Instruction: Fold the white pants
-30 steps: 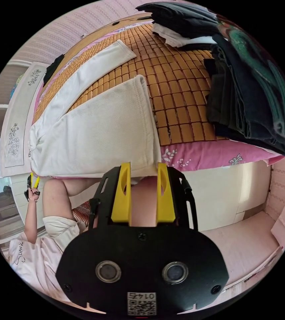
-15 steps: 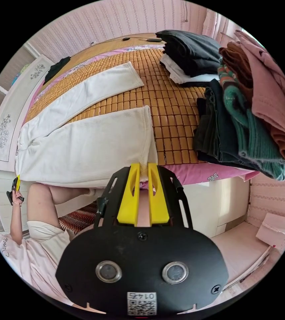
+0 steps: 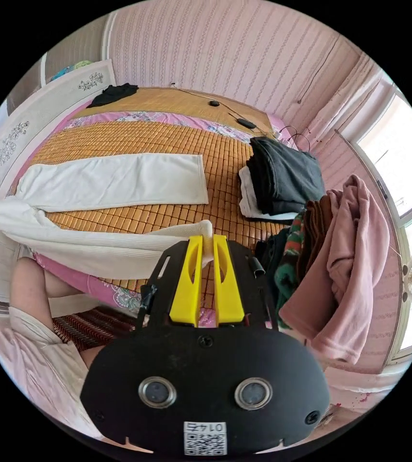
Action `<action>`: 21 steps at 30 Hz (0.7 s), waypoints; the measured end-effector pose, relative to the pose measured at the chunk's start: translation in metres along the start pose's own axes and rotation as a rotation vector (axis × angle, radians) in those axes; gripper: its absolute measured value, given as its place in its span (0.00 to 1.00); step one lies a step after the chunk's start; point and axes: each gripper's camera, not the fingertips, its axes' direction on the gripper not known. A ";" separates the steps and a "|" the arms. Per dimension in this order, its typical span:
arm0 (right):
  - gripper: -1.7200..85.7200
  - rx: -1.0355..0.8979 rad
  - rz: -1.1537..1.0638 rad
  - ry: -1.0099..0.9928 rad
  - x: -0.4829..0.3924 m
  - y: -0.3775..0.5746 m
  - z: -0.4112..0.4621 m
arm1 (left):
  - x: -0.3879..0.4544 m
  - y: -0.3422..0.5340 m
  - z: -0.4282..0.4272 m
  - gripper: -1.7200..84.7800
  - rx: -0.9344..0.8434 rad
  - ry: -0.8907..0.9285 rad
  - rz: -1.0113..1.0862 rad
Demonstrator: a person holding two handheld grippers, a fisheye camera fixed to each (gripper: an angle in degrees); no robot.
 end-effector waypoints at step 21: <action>0.19 -0.142 0.514 -0.426 0.055 -0.068 0.226 | 0.165 0.110 0.346 0.15 -0.662 -0.215 0.603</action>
